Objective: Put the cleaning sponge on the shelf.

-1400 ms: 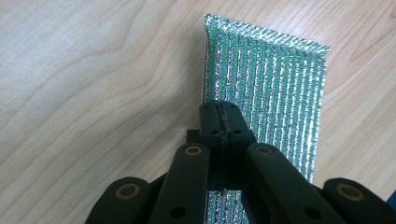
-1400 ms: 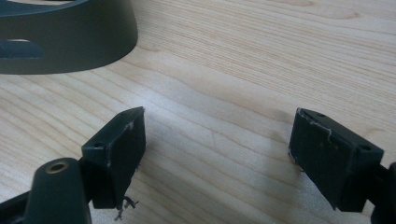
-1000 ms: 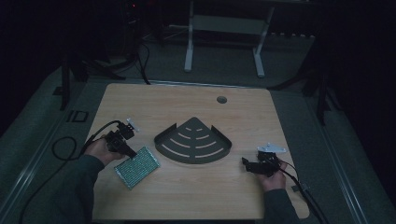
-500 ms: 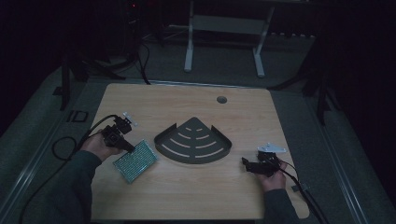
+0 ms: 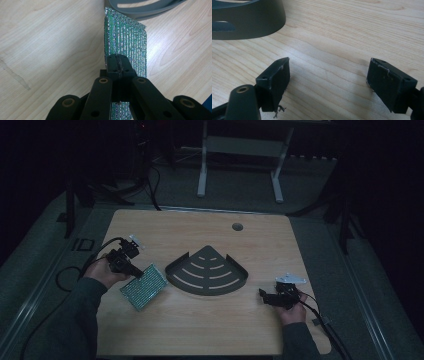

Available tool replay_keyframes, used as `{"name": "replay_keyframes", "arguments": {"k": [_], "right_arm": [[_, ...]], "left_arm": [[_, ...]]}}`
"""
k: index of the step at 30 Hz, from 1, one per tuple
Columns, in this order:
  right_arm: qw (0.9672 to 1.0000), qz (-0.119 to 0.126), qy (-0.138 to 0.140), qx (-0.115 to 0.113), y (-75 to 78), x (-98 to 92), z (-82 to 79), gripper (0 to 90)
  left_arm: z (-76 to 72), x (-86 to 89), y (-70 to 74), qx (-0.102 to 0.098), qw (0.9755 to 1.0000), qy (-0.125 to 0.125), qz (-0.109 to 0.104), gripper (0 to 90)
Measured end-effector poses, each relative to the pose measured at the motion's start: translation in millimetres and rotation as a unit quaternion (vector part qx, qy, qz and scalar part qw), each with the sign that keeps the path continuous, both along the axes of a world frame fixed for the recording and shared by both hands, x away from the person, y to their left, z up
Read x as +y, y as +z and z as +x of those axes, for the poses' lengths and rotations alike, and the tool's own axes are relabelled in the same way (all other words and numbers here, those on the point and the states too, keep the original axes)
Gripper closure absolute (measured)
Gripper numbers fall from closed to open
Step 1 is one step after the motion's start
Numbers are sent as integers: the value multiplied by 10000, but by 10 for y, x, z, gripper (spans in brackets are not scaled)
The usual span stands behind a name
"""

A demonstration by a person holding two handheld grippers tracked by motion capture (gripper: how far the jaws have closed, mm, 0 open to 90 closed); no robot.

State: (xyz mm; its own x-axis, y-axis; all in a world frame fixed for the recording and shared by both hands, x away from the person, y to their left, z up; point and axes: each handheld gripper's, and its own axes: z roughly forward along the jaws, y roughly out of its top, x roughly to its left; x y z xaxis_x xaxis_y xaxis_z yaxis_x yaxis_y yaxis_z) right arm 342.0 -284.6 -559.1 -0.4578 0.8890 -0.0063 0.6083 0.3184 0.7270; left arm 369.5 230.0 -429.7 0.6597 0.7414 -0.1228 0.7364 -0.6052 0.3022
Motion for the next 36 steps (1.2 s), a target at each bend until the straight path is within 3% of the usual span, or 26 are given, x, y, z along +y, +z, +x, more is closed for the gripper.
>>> {"name": "replay_keyframes", "arguments": {"k": [16,36], "right_arm": [[10000,-2,2,-2,0,0,0,183],[10000,2,-1,-1,0,0,0,183]], "left_arm": [[53,-69,224,-184,9998,-32,35,900],[165,-191,358,-222,9997,-63,125,900]]}}
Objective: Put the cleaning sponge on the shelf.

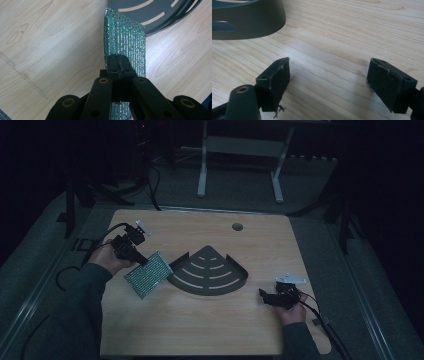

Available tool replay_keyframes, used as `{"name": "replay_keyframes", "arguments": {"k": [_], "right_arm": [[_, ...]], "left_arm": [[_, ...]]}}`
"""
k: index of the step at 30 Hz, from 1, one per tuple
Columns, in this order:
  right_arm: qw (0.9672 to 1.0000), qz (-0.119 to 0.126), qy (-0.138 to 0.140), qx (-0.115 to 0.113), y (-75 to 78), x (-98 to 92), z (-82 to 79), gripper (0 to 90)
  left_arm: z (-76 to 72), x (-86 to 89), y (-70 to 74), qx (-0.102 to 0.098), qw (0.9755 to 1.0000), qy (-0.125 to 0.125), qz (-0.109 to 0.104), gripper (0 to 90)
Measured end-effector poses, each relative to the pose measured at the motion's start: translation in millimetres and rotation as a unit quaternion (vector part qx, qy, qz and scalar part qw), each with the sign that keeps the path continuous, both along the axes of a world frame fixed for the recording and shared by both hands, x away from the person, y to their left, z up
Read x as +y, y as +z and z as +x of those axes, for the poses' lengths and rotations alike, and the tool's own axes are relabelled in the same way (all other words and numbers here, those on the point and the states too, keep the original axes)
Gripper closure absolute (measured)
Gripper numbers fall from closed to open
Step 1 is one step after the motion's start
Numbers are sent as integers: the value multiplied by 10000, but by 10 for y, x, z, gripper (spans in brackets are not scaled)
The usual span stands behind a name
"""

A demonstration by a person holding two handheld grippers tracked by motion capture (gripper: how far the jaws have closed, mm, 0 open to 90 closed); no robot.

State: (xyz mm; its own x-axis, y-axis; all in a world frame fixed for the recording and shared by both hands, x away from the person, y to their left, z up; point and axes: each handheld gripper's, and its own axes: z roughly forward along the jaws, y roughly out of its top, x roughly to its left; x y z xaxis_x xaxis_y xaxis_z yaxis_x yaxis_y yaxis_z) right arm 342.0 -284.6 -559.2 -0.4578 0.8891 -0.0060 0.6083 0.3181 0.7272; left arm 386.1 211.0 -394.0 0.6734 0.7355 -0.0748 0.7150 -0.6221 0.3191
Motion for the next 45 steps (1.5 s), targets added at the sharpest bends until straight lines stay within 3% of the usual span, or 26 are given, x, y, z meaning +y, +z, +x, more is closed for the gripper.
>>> {"name": "replay_keyframes", "arguments": {"k": [17,45], "right_arm": [[10000,1,-4,3,0,0,0,183],[10000,1,-2,-2,0,0,0,183]], "left_arm": [[117,-199,91,-138,9997,-108,189,900],[283,-545,157,-150,9987,-357,340,900]]}}
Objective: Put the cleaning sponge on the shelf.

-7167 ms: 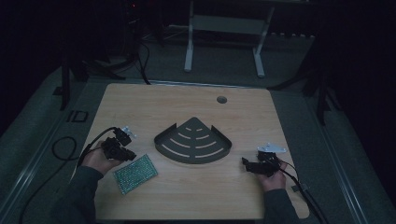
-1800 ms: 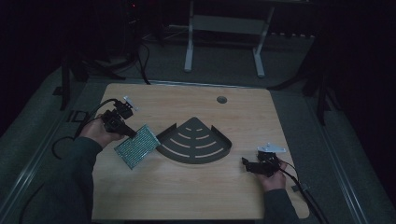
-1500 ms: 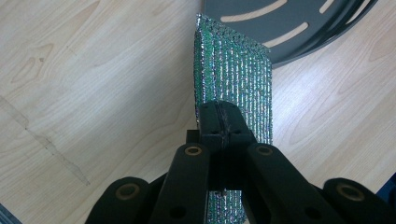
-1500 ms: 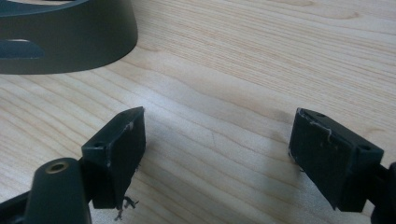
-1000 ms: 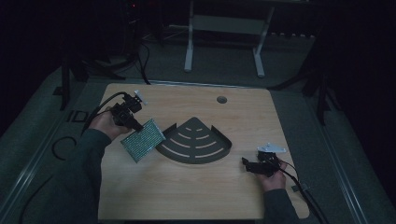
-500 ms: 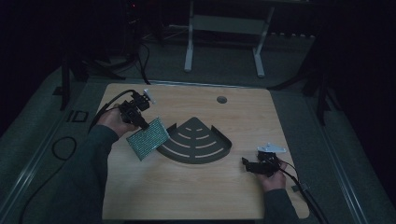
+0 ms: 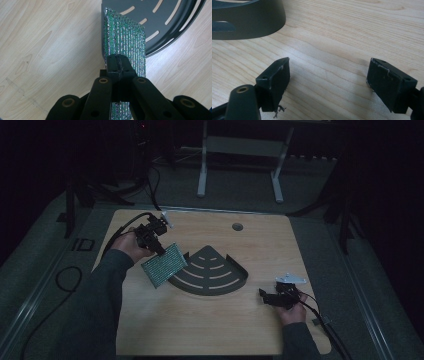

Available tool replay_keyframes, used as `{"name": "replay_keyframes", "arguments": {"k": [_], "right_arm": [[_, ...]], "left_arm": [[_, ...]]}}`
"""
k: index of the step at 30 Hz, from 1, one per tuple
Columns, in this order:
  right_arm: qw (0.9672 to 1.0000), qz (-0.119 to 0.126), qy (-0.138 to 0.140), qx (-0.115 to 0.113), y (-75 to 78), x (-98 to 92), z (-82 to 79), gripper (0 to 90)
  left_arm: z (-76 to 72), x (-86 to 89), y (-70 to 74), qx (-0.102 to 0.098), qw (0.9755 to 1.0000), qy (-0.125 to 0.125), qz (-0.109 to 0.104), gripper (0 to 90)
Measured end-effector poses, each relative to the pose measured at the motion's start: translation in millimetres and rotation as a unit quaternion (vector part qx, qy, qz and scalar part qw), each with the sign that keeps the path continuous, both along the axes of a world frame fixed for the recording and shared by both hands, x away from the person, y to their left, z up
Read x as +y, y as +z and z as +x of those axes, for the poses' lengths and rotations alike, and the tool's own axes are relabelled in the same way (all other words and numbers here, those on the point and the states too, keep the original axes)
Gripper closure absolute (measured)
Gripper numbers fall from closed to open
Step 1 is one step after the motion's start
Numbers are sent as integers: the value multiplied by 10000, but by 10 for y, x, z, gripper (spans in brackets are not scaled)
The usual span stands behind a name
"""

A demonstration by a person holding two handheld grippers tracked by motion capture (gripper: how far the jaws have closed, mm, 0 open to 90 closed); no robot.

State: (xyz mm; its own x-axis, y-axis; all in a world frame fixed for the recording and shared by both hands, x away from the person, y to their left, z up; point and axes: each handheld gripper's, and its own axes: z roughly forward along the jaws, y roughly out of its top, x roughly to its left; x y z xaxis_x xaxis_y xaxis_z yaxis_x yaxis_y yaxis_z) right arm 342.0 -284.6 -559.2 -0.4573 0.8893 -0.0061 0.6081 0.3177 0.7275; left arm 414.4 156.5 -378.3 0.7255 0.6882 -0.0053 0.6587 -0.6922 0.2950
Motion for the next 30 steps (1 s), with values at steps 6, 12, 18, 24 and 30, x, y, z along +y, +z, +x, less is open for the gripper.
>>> {"name": "replay_keyframes", "arguments": {"k": [6,12,18,24,30], "right_arm": [[10000,0,4,-3,0,0,1,183],[10000,4,-3,3,0,1,0,183],[10000,3,-2,4,0,0,0,183],[10000,6,-6,8,0,1,-1,183],[10000,-4,5,-8,0,-1,1,183]], "left_arm": [[48,-56,-7,11,10000,15,64,900],[92,-89,-39,94,9999,6,75,900],[129,-108,-70,172,9998,23,81,900],[172,-153,-75,180,9997,20,137,900],[218,-219,-64,180,9997,15,168,900]]}}
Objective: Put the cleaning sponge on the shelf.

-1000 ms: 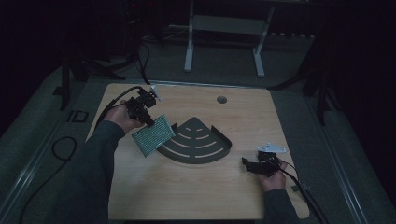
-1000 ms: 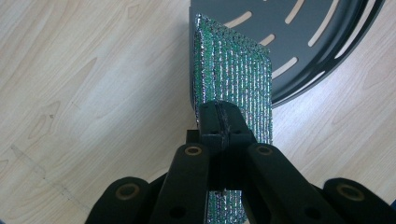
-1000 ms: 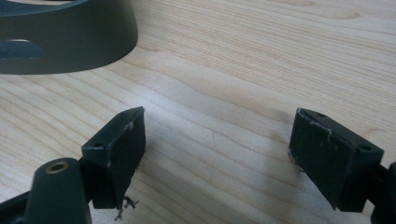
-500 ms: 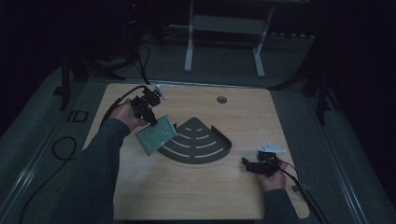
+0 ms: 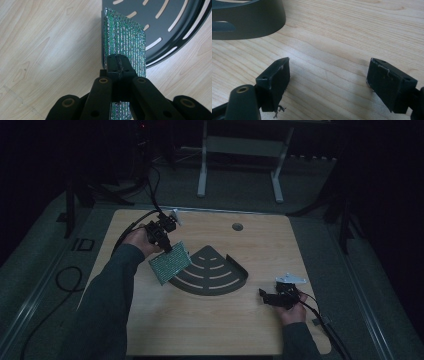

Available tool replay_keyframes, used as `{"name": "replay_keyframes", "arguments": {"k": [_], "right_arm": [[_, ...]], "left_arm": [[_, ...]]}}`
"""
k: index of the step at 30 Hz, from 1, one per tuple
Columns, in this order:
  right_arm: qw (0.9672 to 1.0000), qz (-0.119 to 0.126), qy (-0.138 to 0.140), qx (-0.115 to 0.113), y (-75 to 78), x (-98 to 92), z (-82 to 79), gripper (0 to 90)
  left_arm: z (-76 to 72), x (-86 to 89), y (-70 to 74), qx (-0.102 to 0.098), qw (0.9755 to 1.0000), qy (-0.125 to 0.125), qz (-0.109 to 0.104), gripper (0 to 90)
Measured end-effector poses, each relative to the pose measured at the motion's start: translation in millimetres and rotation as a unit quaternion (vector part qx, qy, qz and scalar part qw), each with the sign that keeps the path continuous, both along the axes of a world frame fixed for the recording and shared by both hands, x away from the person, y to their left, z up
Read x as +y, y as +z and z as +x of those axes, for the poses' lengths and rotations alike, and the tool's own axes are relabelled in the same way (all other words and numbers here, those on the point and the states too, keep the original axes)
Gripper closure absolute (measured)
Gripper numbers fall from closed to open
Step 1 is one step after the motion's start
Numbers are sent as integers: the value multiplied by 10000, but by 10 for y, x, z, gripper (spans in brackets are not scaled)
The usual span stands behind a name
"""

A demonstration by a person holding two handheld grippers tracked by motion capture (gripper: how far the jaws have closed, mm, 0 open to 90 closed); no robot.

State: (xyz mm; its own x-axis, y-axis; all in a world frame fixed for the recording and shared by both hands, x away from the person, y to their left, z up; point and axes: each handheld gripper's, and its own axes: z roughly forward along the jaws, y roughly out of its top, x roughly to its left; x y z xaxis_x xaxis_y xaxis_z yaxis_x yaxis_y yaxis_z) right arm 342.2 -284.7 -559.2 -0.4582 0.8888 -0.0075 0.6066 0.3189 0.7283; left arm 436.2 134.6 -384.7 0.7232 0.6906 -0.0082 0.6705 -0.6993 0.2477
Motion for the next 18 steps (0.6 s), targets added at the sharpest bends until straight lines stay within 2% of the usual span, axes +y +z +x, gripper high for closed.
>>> {"name": "replay_keyframes", "arguments": {"k": [8,18], "right_arm": [[10000,8,-6,9,0,1,-1,183],[10000,4,-3,4,0,1,0,183]], "left_arm": [[46,-82,0,-36,10000,-11,3,900],[149,-192,-72,-38,10000,41,-7,900]]}}
